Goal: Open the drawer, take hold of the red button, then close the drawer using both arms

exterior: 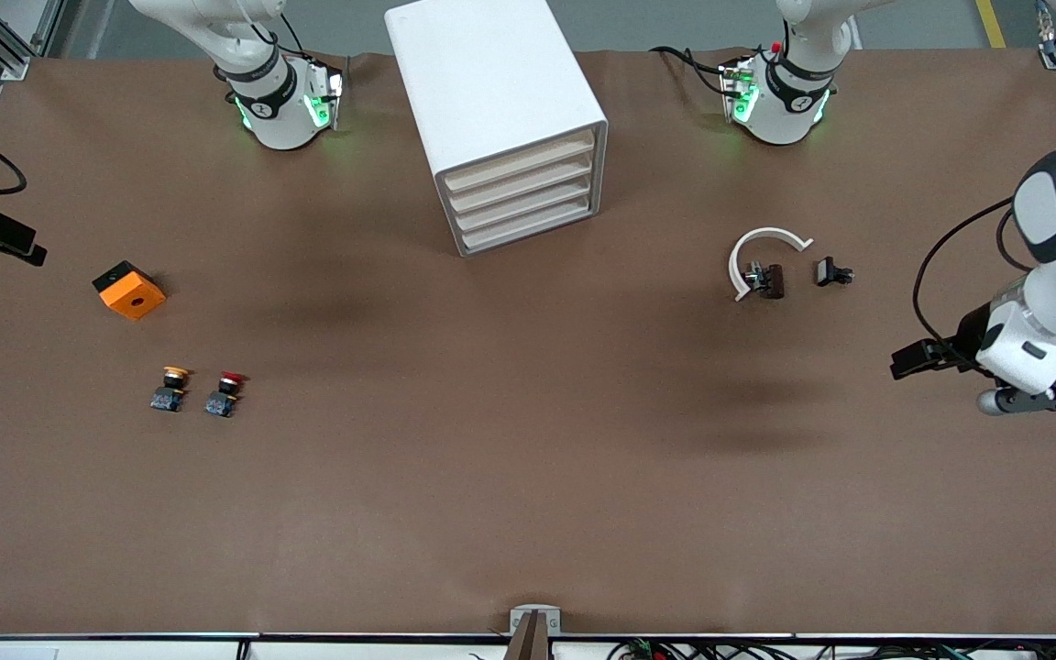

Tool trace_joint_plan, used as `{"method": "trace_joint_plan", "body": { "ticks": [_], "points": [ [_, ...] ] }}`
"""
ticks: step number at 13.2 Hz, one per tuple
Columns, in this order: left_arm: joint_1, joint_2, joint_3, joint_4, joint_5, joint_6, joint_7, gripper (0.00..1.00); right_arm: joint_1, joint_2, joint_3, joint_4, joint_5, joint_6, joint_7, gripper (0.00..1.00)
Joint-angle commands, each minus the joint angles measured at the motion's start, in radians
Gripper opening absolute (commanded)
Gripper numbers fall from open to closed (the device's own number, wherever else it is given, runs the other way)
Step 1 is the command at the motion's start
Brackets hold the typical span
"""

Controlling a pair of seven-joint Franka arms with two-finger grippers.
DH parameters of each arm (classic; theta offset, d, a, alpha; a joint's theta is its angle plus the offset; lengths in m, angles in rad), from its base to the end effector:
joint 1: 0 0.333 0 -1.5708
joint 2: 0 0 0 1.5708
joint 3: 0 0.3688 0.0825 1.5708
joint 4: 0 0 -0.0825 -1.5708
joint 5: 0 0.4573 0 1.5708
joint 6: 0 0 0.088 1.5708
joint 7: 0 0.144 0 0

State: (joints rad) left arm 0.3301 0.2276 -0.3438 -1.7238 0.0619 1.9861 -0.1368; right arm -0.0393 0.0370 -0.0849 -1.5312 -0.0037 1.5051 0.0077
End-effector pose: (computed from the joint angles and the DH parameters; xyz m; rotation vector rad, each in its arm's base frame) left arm 0.7105 0.0109 0.4481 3.1138 0.1707 0.0733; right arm 0.6271 -0.0779 0.6330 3.1300 -0.2070 -0.0992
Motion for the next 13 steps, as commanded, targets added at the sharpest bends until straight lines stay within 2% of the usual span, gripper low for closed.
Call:
{"method": "trace_joint_plan", "body": {
  "ticks": [1,7,11,13],
  "points": [
    [0.018,-0.083,-0.012,-0.017,0.012,-0.047,0.011,1.00,-0.027,-0.014,0.016,0.011,0.022,-0.026,0.041,1.00],
    [0.050,-0.223,0.014,-0.013,-0.056,-0.190,0.164,1.00,-0.034,-0.084,0.017,-0.021,0.019,0.017,-0.029,1.00],
    [-0.136,-0.300,0.198,-0.002,-0.059,-0.275,0.181,1.00,-0.039,-0.124,0.016,-0.058,0.019,0.012,-0.072,1.00],
    [-0.170,-0.307,0.221,0.073,-0.056,-0.363,0.181,1.00,-0.039,-0.140,0.016,-0.078,0.019,0.015,-0.072,1.00]
  ]
}}
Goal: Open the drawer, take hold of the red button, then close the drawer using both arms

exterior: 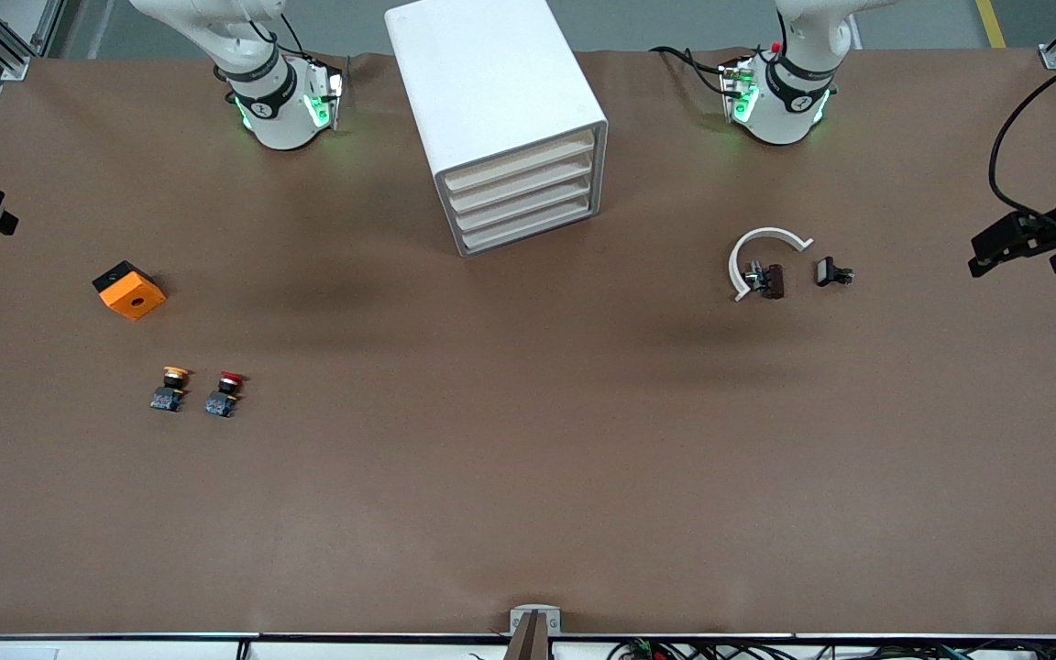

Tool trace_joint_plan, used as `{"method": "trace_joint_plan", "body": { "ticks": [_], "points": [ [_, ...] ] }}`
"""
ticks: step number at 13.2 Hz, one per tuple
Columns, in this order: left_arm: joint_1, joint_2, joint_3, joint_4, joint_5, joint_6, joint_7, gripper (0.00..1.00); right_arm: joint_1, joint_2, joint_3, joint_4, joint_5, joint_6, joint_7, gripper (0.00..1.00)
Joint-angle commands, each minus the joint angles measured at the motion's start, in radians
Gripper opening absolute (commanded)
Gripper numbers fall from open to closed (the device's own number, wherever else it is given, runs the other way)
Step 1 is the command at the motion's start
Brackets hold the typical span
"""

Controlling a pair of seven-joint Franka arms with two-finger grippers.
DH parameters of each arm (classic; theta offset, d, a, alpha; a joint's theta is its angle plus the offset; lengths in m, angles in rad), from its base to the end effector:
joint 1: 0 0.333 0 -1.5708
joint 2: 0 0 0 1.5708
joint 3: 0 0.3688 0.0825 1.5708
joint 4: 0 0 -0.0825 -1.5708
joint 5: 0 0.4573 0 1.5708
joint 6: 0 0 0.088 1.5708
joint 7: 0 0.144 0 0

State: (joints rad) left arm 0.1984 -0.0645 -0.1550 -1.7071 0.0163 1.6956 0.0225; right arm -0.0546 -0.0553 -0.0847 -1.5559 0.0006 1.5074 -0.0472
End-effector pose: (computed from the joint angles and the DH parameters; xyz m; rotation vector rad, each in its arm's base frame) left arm 0.6158 0.0263 0.6162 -3.1125 -0.0301 -0.0799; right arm 0.5954 -0.0849 0.6766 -3.1336 0.1442 -0.0111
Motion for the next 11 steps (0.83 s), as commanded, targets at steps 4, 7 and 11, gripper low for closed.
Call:
{"method": "trace_joint_plan", "body": {
  "ticks": [4,7,11],
  "points": [
    [-0.204,-0.014,0.172,0.139,-0.004,-0.123,0.011,1.00,-0.019,-0.049,0.020,-0.046,0.001,0.011,-0.020,1.00],
    [-0.200,-0.014,0.170,0.162,-0.010,-0.152,0.013,1.00,-0.022,-0.052,0.017,-0.050,0.002,-0.001,-0.019,1.00],
    [-0.200,-0.018,0.173,0.205,-0.012,-0.217,0.020,1.00,-0.022,-0.081,0.017,-0.070,0.004,-0.026,-0.016,1.00]
  ]
}}
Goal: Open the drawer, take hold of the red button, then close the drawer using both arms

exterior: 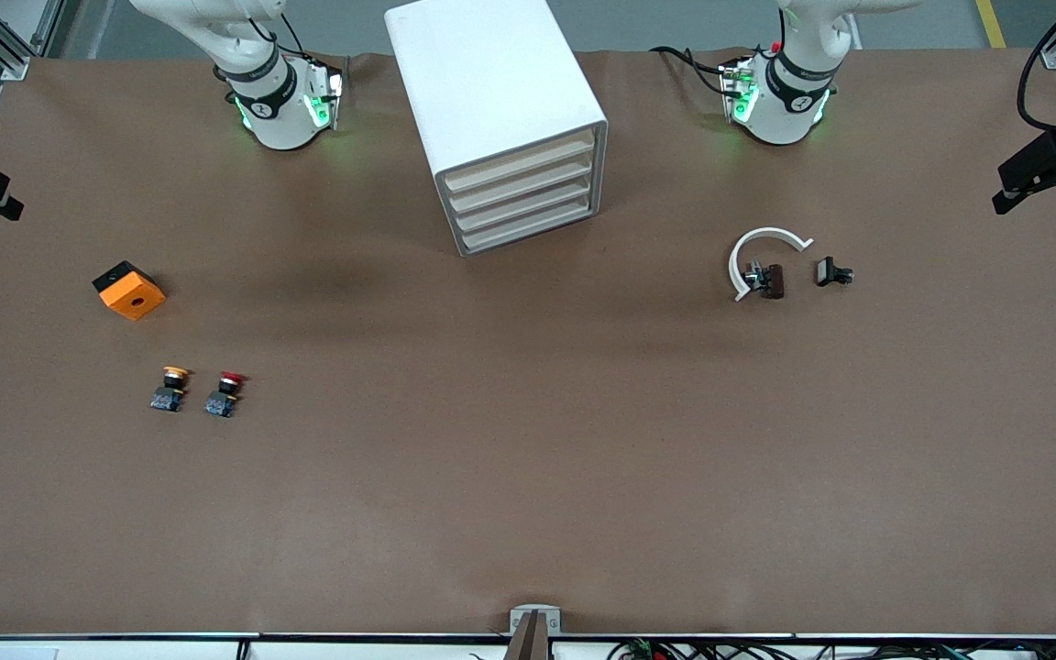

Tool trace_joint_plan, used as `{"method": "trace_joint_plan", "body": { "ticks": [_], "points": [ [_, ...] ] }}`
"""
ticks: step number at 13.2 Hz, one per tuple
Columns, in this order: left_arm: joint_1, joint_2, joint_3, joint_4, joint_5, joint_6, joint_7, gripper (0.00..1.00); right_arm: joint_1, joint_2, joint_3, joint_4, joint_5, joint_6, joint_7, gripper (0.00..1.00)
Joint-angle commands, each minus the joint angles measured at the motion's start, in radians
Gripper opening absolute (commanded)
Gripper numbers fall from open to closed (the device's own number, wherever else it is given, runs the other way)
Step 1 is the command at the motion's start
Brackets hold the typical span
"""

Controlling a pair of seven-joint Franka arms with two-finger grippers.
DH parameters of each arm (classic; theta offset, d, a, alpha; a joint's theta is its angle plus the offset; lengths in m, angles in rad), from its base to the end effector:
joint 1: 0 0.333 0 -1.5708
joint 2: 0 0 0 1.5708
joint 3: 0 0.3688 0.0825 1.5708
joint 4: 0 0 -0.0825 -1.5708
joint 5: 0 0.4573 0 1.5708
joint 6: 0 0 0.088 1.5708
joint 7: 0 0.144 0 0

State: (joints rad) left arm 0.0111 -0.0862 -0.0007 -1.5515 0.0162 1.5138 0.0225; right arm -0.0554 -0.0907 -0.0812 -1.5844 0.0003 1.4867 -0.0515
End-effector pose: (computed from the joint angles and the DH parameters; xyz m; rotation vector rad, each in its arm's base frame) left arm 0.5913 0.0085 0.6982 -3.1236 0.0168 -0.0753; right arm 0.5797 -0.0820 0.6804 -3.1305 0.1327 0.0103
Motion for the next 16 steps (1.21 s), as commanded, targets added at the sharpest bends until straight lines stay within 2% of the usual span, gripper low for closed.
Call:
{"method": "trace_joint_plan", "body": {
  "ticks": [1,3,7,16],
  "points": [
    [-0.013,0.012,0.019,0.044,-0.013,-0.034,0.019,1.00,-0.021,-0.061,0.014,-0.057,0.004,0.001,-0.011,1.00],
    [-0.020,0.037,0.013,0.044,-0.015,-0.024,0.004,1.00,-0.021,-0.087,0.014,-0.092,0.004,0.012,-0.011,1.00],
    [-0.022,0.045,-0.009,0.030,-0.013,0.002,-0.013,1.00,-0.020,-0.090,0.014,-0.094,0.004,0.012,-0.011,1.00],
    [-0.016,0.060,-0.009,0.041,-0.013,0.000,-0.010,1.00,-0.018,-0.089,0.018,-0.091,0.004,0.011,-0.001,1.00]
  ]
}}
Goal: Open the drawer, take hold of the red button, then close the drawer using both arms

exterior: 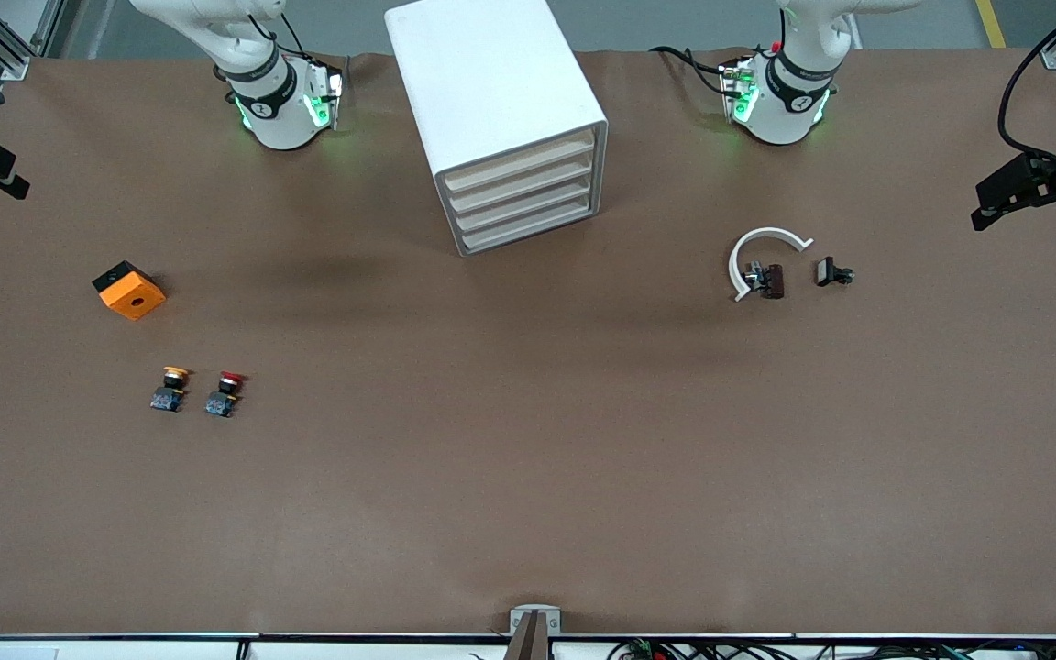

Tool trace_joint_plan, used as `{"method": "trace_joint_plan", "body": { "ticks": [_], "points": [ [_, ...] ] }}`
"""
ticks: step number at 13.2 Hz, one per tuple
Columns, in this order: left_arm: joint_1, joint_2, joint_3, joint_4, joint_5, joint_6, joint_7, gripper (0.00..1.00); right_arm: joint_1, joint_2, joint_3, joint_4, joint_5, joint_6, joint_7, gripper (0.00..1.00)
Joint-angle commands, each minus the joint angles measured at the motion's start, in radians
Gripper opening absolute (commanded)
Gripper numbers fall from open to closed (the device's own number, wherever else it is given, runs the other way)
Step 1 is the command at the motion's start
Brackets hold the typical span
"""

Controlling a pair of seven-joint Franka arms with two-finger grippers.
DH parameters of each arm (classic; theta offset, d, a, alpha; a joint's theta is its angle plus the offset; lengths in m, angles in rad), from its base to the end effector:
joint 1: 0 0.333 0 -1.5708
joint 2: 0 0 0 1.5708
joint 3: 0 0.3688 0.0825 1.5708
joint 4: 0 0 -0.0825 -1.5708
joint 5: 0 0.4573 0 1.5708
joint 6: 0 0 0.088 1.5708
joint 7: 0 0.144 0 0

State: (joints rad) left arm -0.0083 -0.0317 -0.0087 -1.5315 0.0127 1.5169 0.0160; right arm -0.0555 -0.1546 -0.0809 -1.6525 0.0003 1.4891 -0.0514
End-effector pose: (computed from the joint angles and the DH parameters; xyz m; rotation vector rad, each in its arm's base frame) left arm 0.6115 -0.0086 0.6765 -3.1281 0.0504 -0.0268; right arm 0.5560 -0.0801 0.6806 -3.1252 0.1313 0.0126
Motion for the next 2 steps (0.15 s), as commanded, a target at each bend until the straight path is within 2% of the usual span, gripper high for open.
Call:
{"method": "trace_joint_plan", "body": {
  "ticks": [1,2],
  "points": [
    [0.004,0.006,-0.001,0.021,-0.010,-0.003,-0.002,1.00,-0.018,-0.025,0.016,-0.023,0.004,0.007,-0.001,1.00],
    [0.004,0.006,-0.001,0.021,-0.010,-0.003,-0.002,1.00,-0.020,-0.025,0.016,-0.024,0.004,0.001,-0.001,1.00]
  ]
}}
